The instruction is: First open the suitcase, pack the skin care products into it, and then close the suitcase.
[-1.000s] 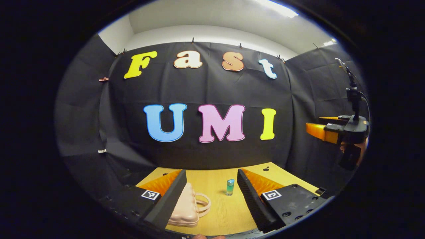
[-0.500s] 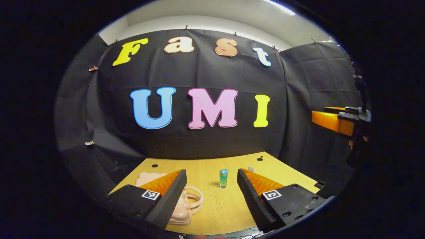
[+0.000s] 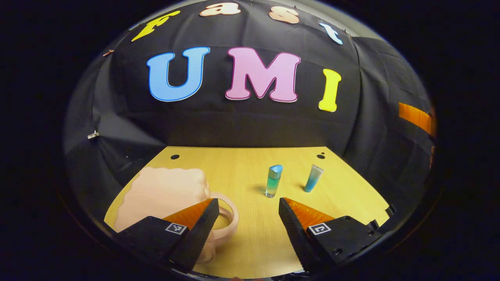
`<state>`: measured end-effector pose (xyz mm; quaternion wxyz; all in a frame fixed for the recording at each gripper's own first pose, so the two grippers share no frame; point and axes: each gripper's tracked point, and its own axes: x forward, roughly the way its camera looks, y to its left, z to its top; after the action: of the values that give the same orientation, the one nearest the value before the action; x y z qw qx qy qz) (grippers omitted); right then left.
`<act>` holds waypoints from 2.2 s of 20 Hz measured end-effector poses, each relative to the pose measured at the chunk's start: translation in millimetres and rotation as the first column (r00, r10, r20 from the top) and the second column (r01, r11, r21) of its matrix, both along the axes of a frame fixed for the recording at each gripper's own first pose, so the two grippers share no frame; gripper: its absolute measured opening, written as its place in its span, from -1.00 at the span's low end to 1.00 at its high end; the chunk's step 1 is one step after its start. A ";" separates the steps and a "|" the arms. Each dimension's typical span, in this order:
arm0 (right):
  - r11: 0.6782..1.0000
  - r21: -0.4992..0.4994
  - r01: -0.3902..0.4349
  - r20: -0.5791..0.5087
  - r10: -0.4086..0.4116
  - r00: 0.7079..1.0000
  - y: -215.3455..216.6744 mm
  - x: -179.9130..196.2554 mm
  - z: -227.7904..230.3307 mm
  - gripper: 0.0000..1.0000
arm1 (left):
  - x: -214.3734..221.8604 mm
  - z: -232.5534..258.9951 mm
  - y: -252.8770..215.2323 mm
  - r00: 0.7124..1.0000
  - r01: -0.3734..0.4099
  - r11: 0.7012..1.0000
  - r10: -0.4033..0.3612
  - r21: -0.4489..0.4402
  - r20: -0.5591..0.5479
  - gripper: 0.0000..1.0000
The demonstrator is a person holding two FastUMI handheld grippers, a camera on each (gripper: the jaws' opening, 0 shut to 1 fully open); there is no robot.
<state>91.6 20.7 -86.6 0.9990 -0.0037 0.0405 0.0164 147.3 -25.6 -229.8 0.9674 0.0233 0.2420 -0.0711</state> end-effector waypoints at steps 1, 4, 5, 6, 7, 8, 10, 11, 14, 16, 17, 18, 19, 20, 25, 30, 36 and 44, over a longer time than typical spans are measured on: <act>1.000 -0.001 -0.029 -0.005 0.029 1.000 3.9 11.8 -6.8 0.93 | 12.4 -12.8 1.2 1.000 -0.006 1.000 0.006 0.025 -0.023 0.94; 0.995 -0.024 -0.098 0.000 0.098 0.995 6.4 40.9 -18.6 0.93 | 33.7 -56.0 0.2 0.989 -0.039 0.998 0.047 0.054 -0.137 0.94; 0.993 -0.037 -0.116 -0.002 0.116 0.993 5.4 48.0 -22.8 0.93 | 37.9 -69.2 2.5 0.983 -0.066 0.996 0.074 0.058 -0.169 0.94; 0.991 -0.045 -0.128 -0.013 0.128 0.992 2.7 57.5 -29.9 0.93 | 39.6 -83.7 5.1 0.970 -0.096 0.994 0.105 0.053 -0.219 0.94; 0.990 -0.040 -0.139 -0.026 0.138 0.990 -0.6 62.6 -36.3 0.93 | 38.4 -99.2 6.5 0.950 -0.136 0.990 0.140 0.035 -0.278 0.89; 0.989 -0.032 -0.143 -0.036 0.142 0.989 -3.3 67.7 -40.3 0.93 | 37.3 -107.8 4.8 0.936 -0.157 0.988 0.150 0.004 -0.319 0.83; 0.989 -0.021 -0.147 -0.048 0.146 0.988 -12.1 76.1 -49.3 0.93 | 48.1 -119.1 13.2 0.923 -0.194 0.980 0.195 0.036 -0.332 0.51; 0.989 -0.021 -0.146 -0.050 0.144 0.988 -17.1 79.4 -53.2 0.93 | 50.0 -122.9 20.0 0.921 -0.193 0.979 0.206 0.073 -0.330 0.32; 0.990 -0.019 -0.142 -0.080 0.140 0.987 -27.7 85.0 -66.6 0.93 | 47.3 -136.4 17.5 0.900 -0.167 0.979 0.200 0.116 -0.387 -0.26; 0.991 -0.011 -0.131 -0.081 0.130 0.988 -34.9 86.5 -68.1 0.94 | 50.2 -127.1 17.4 0.911 -0.132 0.979 0.183 0.158 -0.369 -0.64; 0.992 -0.012 -0.123 -0.080 0.122 0.989 -38.5 86.6 -69.2 0.94 | 52.7 -116.9 15.8 0.920 -0.121 0.977 0.177 0.175 -0.350 -0.72; 0.993 -0.013 -0.117 -0.083 0.115 0.990 -41.8 87.2 -71.7 0.92 | 53.9 -105.9 15.2 0.925 -0.114 0.976 0.172 0.183 -0.340 -0.73; 0.994 -0.013 -0.112 -0.087 0.111 0.990 -43.7 86.8 -73.6 0.92 | 52.1 -96.4 13.5 0.925 -0.111 0.980 0.164 0.168 -0.342 -0.76; 0.994 -0.014 -0.106 -0.090 0.105 0.990 -45.7 86.3 -75.9 0.93 | 50.9 -84.9 12.3 0.925 -0.118 0.984 0.158 0.133 -0.346 -0.77; 0.994 -0.005 -0.105 -0.087 0.104 0.991 -45.9 89.4 -74.6 0.93 | 48.2 -7.3 36.6 0.939 -0.118 0.989 0.139 0.085 -0.315 -0.78; 0.997 -0.004 -0.078 -0.068 0.078 0.995 -42.0 92.9 -62.0 0.93 | 42.8 64.8 87.8 0.949 -0.148 0.989 0.147 0.020 -0.280 -0.77; 0.999 -0.039 -0.021 -0.060 0.019 0.998 -26.9 90.5 -43.3 0.93 | 40.4 132.1 194.0 0.966 -0.191 0.981 0.195 0.040 -0.172 -0.78; 0.992 -0.009 0.128 -0.061 -0.128 0.990 13.2 70.9 -0.3 0.92 | 34.2 142.4 402.9 0.959 -0.263 0.951 0.276 0.163 -0.063 -0.80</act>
<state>162.5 33.8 -86.9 0.9963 -0.0031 0.0712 -0.0475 181.5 377.3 -87.5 0.9522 0.0612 0.2886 0.0794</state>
